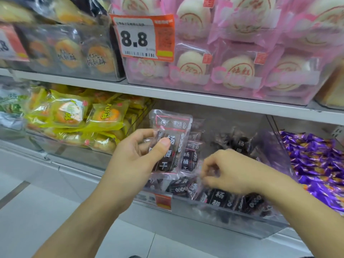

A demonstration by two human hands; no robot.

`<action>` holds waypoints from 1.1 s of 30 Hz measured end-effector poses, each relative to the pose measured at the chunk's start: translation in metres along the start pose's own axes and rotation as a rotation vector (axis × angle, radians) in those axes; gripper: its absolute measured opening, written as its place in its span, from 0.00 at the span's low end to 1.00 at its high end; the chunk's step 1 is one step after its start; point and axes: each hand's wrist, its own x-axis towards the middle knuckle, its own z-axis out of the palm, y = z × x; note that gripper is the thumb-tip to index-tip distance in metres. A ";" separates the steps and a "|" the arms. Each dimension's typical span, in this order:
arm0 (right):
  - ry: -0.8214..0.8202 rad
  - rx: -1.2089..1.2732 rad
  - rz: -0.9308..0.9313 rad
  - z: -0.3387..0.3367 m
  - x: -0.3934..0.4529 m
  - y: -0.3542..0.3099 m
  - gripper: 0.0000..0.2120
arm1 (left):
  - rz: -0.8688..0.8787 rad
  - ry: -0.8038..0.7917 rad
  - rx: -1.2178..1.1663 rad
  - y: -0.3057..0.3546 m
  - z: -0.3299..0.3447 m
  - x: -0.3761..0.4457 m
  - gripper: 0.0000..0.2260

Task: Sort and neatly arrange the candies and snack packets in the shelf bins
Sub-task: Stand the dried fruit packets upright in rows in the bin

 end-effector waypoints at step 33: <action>0.689 1.019 -0.324 -0.020 -0.029 -0.004 0.14 | 0.016 0.157 0.111 -0.001 -0.001 0.008 0.05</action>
